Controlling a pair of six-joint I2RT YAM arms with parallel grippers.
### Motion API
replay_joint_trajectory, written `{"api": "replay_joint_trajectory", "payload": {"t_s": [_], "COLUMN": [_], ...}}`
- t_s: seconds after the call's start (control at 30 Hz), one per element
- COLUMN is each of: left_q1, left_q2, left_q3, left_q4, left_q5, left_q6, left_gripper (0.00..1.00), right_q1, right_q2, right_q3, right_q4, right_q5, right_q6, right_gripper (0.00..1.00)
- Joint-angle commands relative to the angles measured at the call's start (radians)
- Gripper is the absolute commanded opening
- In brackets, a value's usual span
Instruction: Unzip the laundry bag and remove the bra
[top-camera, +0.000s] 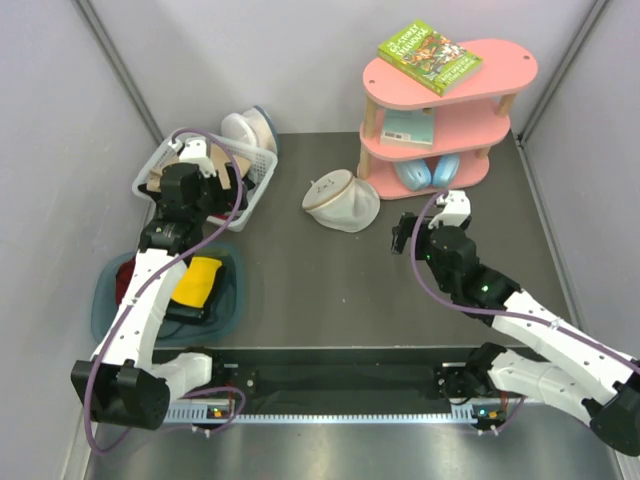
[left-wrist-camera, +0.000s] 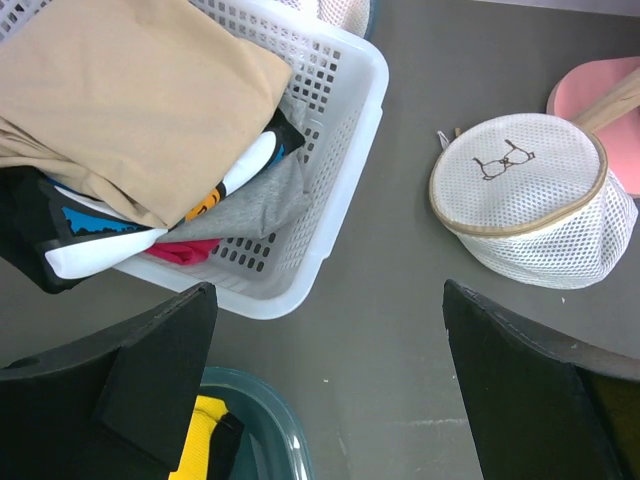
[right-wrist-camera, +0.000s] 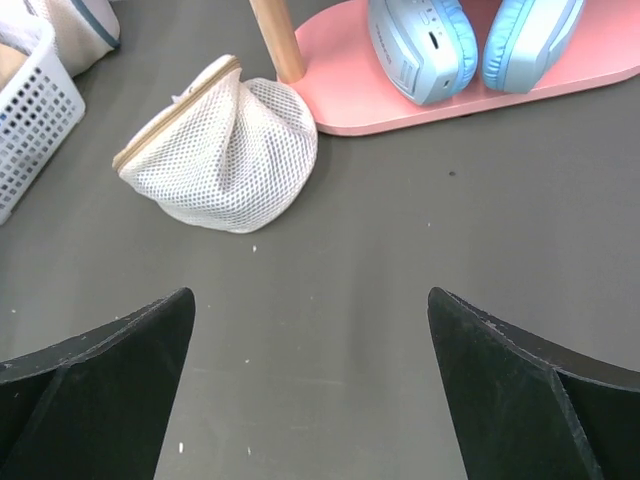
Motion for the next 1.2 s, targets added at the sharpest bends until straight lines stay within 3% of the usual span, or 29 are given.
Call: {"api": "replay_joint_trajectory", "payload": {"t_s": [0.0, 0.33, 0.63, 0.87, 1.17], "left_q1": [0.003, 0.002, 0.002, -0.001, -0.001], "left_q2": [-0.026, -0.029, -0.036, -0.050, -0.050], "left_q3": [0.002, 0.004, -0.001, -0.006, -0.012], "left_q4": [0.057, 0.053, 0.056, 0.059, 0.060], "left_q5": [0.019, 0.084, 0.091, 0.088, 0.079], "left_q6": [0.001, 0.007, 0.015, 0.024, 0.030], "left_gripper": [0.99, 0.99, 0.99, 0.99, 0.99], "right_q1": [-0.012, -0.012, -0.012, -0.021, -0.045], "right_q2": [0.033, 0.223, 0.689, 1.010, 1.084], "right_q3": [0.050, 0.189, 0.539, 0.826, 0.777], "right_q4": [0.030, 0.108, 0.140, -0.004, 0.039], "right_q5": [0.020, -0.063, -0.138, -0.163, -0.132], "right_q6": [-0.026, -0.098, -0.024, 0.167, 0.355], "right_gripper": [1.00, 1.00, 1.00, 1.00, 1.00]}}
